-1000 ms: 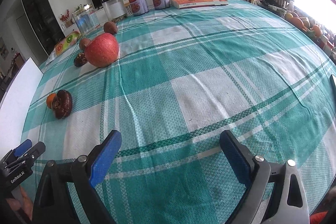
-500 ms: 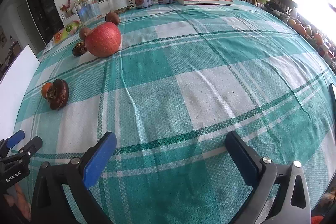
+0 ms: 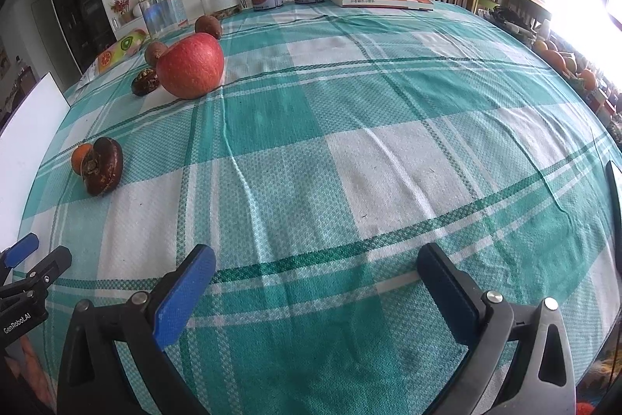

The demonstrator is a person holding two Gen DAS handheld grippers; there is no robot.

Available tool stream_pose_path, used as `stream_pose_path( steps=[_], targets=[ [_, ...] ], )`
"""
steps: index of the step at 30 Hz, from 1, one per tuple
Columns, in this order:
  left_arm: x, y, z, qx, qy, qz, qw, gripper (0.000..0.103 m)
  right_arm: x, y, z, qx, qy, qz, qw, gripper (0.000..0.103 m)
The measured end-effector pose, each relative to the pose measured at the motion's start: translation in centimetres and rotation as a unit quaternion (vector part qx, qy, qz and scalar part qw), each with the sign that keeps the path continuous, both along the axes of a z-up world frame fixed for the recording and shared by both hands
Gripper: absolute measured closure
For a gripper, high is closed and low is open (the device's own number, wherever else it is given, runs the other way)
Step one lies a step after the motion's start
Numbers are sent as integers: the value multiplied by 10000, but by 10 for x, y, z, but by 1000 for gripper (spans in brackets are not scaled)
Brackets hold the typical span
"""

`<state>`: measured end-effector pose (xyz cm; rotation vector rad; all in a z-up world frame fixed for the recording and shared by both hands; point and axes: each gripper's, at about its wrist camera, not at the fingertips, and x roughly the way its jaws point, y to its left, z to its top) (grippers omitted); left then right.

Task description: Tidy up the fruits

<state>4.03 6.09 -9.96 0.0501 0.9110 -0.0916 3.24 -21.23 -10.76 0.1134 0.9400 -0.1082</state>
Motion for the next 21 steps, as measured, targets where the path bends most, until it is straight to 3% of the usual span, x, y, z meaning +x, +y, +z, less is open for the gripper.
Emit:
stream_pose_path(
  steps=[21],
  targets=[
    [0,0,0,0,-2,1,10000,9,0,3,-2,-94,41,12,9999,0]
  ],
)
